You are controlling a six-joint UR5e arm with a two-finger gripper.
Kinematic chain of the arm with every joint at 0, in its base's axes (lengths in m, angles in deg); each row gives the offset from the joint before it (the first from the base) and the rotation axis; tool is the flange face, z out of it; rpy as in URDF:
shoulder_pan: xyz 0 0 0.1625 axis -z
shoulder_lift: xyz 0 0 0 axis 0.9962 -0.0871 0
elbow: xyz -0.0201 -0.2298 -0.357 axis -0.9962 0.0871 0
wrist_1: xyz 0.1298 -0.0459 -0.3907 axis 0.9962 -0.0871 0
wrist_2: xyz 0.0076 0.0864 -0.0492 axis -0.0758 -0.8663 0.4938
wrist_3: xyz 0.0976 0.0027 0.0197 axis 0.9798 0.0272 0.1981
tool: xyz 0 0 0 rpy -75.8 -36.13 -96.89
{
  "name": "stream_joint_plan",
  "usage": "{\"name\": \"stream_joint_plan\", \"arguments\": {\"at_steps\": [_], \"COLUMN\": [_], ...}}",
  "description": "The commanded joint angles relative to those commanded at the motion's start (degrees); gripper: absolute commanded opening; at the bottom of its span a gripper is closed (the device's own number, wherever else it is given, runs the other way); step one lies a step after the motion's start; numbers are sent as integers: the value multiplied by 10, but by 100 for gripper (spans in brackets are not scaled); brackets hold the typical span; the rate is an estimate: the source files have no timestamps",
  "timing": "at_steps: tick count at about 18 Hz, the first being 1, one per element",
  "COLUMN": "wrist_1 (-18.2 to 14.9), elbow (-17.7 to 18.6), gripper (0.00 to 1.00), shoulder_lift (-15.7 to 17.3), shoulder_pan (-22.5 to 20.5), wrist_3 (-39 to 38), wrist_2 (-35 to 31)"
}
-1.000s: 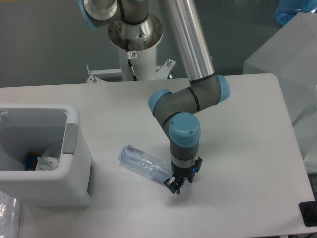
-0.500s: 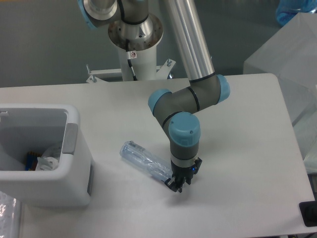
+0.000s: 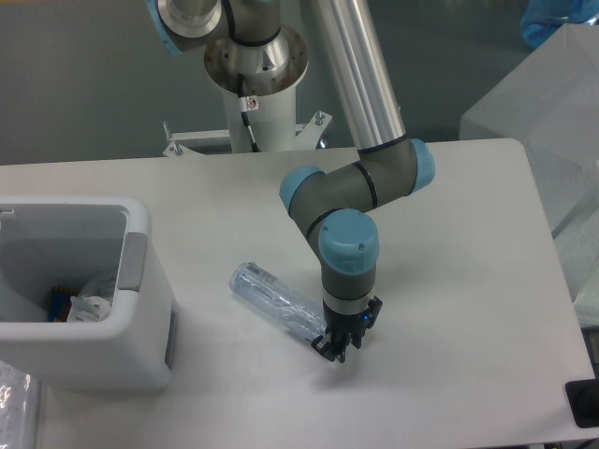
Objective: Place the trash in the trash can
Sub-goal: 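Close the gripper on the bottle's cap end and lift it, then carry the clear bottle over the trash bin and lower it in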
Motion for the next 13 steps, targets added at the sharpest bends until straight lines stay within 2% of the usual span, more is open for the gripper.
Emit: {"name": "stream_joint_plan", "arguments": {"at_steps": [3, 7, 13], "wrist_1": [4, 6, 8], "elbow": [-18, -66, -179], "gripper": [29, 30, 29], "shoulder_lift": [22, 49, 65], "shoulder_pan": [-11, -26, -25], "wrist_3": [1, -4, 5], "wrist_2": [2, 4, 5]}}
